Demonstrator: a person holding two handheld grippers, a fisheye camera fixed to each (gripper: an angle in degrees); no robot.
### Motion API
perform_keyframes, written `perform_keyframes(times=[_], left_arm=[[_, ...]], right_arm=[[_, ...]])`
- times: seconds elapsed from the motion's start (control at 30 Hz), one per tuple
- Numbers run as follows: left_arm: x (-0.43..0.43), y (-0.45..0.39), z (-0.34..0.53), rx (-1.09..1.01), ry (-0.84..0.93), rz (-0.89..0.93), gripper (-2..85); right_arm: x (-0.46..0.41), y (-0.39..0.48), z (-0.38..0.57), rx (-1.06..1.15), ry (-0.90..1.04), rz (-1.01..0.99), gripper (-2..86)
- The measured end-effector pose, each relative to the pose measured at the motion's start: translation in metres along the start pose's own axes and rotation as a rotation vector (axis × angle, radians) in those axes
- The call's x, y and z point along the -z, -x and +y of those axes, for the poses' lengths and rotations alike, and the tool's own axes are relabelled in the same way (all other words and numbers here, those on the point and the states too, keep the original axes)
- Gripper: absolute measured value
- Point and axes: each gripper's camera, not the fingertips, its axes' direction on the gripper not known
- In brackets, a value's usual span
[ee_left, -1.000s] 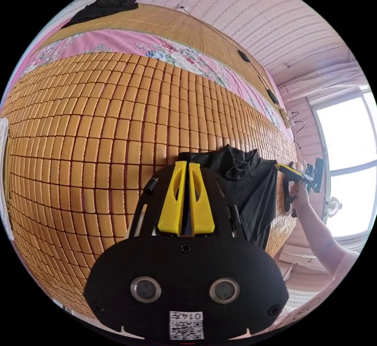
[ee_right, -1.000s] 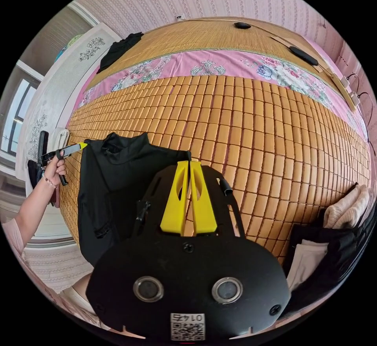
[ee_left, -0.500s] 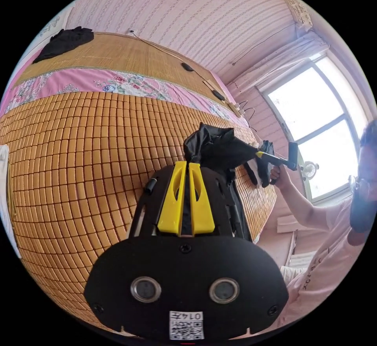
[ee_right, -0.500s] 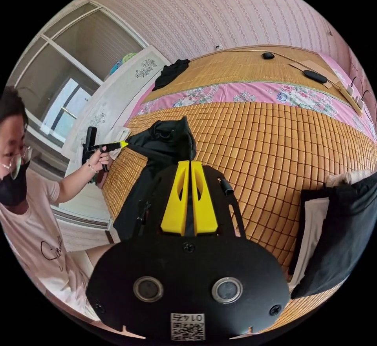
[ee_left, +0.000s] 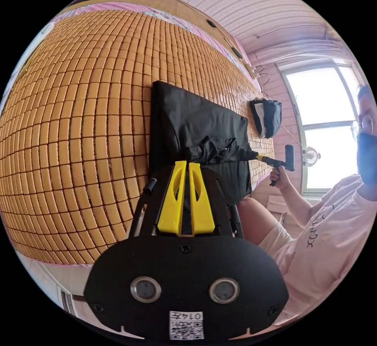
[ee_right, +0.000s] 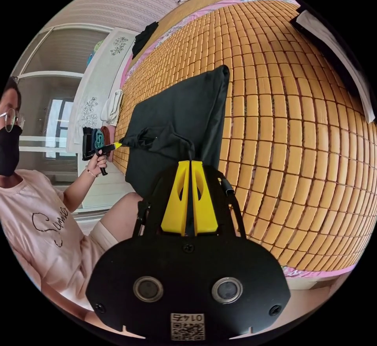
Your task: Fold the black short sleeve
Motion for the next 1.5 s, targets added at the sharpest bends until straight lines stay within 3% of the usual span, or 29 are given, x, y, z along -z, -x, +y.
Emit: perform_keyframes(times=[0.27,0.5,0.7,0.83,1.13,1.5], left_arm=[[0.030,0.000,0.058,-0.001,-0.180,0.031,-1.0],[0.020,-0.002,0.129,-0.040,-0.168,-0.038,-0.9],[-0.048,0.042,0.181,0.127,-0.131,-0.040,0.1],[-0.022,0.009,0.226,0.021,-0.267,-0.115,0.8],[-0.021,-0.038,0.290,-0.172,-0.338,-0.114,2.6],[-0.056,-0.039,0.305,-0.216,-0.288,-0.084,4.5]], right_arm=[[0.022,0.011,0.030,0.136,-0.073,0.046,0.0],[-0.002,0.023,0.088,0.230,-0.055,0.056,0.6],[-0.058,0.016,0.134,0.122,-0.005,0.307,3.5],[-0.036,0.052,0.189,0.182,-0.128,0.426,3.4],[-0.048,0.087,0.263,0.295,-0.229,0.362,6.0],[-0.102,0.101,0.276,0.357,-0.120,0.346,6.2]])
